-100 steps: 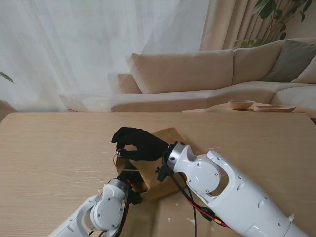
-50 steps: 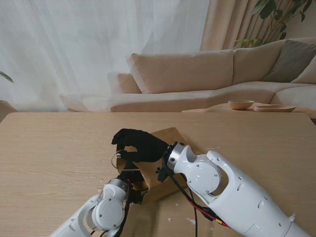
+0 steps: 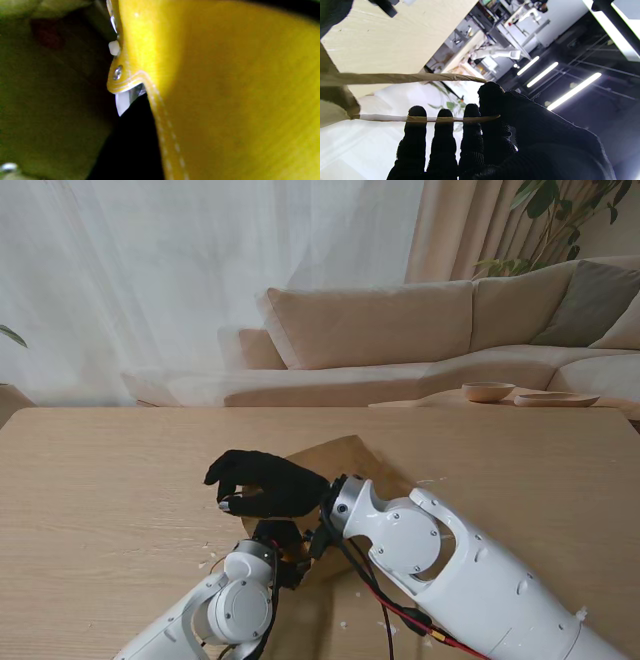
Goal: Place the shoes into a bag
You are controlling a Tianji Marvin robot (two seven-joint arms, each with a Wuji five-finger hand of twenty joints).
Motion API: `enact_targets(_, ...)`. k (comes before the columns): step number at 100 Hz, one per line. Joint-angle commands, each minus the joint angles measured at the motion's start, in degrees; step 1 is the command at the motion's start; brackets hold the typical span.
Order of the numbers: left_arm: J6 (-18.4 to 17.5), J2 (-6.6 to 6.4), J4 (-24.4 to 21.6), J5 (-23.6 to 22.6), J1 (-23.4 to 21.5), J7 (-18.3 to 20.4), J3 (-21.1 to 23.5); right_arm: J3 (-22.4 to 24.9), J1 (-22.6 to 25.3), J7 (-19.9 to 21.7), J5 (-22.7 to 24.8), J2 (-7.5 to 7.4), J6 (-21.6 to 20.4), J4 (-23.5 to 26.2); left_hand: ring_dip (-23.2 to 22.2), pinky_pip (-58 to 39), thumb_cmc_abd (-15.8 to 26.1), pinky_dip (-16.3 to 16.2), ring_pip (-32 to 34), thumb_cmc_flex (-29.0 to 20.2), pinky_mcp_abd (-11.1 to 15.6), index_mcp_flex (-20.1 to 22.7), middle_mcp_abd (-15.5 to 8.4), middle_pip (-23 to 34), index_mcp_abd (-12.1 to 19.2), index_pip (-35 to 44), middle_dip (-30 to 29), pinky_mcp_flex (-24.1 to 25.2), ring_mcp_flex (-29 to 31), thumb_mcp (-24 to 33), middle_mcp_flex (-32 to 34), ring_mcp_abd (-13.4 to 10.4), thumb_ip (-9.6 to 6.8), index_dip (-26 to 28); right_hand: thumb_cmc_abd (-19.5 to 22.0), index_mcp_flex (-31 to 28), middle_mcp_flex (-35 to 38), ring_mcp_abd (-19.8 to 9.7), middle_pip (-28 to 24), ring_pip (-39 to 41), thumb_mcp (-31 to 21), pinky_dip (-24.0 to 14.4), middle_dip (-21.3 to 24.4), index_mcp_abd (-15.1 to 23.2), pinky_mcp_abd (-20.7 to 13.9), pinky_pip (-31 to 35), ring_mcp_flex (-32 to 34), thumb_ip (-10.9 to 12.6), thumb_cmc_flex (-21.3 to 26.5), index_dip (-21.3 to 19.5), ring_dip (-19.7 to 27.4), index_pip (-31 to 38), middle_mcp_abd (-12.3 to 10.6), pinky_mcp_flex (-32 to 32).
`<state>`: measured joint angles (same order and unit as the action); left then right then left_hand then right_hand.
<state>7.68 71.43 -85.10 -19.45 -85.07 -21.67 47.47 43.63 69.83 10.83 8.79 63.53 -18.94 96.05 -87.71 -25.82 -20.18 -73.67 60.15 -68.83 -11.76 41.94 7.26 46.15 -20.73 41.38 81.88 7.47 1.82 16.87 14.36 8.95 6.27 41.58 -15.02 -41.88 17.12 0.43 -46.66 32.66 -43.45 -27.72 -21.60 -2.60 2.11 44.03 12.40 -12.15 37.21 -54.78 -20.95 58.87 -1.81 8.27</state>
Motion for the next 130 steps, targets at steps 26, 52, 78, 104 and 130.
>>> enact_targets(26,1.8,1.9,0.6,0.9,1.7,-0.3,-1.2,-0.9,-0.6,1.2,-0.3,0.81,-0.7,0.3,-2.0,2.3,8.1,0.6,-4.1,-5.1,1.6,-0.9,-0.7,3.2,8.9,3.9,-0.9,0.6,-0.5,3.2,0.4,-1.0,-1.37,-2.0,0.0,-1.1,0.2,-1.0,0.8,-0.1,-1.6,1.0,-0.3,3.9,-2.1,1.8,0.6,-2.0,1.5,-1.6,0.0,1.6,-1.0,0.3)
enact_targets(52,5.5,0.26,-0.7,-0.6,1.5,4.8,-1.0,0.6,0.3,1.7,0.4,0.52,1.0,0.8,5.9,7.6,-3.6,2.8,-25.9,12.7,2.6,-14.6,-4.9,-9.2,13.0,-2.7,-23.3,0.5,-0.2,18.8,-5.3,-2.3,-0.12,-8.7,0.0,-1.1,0.2,-1.0,0.8,-0.1,-1.6,1.0,-0.3,3.6,-2.0,1.8,0.5,-2.0,1.5,-1.6,0.0,1.6,-0.9,0.2)
enact_targets(78,7.4,-2.15,-2.9,-2.5,1.0,11.4,0.1,2.1,1.3,2.3,1.1,0.16,2.1,1.1,34.0,13.4,-7.5,15.7,-52.9,24.4,1.9,-20.1,-7.3,-35.1,13.3,-12.3,-43.6,-1.0,-1.5,28.9,-6.1,-3.3,-1.36,-16.8,0.0,-1.1,0.3,-1.0,0.9,-0.2,-1.6,1.0,-0.3,3.8,-1.9,1.8,0.7,-2.0,1.6,-1.6,0.0,1.7,-1.0,0.2)
enact_targets(104,6.5,-4.85,-5.2,-4.6,-0.3,18.4,2.7,3.5,2.4,2.9,1.4,-0.21,3.1,1.3,51.1,17.9,-8.2,35.6,-55.5,27.0,2.3,-19.0,-8.8,-39.7,14.5,-17.2,-49.7,-2.5,-0.3,28.7,-6.9,-4.0,-0.97,-20.0,0.0,-1.0,0.3,-1.0,0.9,-0.3,-1.6,1.0,-0.3,3.7,-1.9,1.7,0.6,-2.0,1.6,-1.6,0.1,1.7,-0.9,0.1)
enact_targets(130,4.7,-7.14,-9.1,-6.2,-3.7,24.4,7.2,4.5,3.1,3.0,1.9,-0.31,4.0,1.7,56.9,19.6,-6.6,40.3,-56.4,27.0,2.4,-16.0,-8.1,-38.7,15.2,-19.1,-50.6,-2.9,-0.1,26.8,-6.3,-3.8,-0.93,-20.4,0.0,-1.1,0.3,-1.0,0.9,-0.3,-1.6,1.0,-0.3,3.6,-1.9,1.7,0.6,-2.0,1.6,-1.5,0.1,1.8,-0.9,0.1)
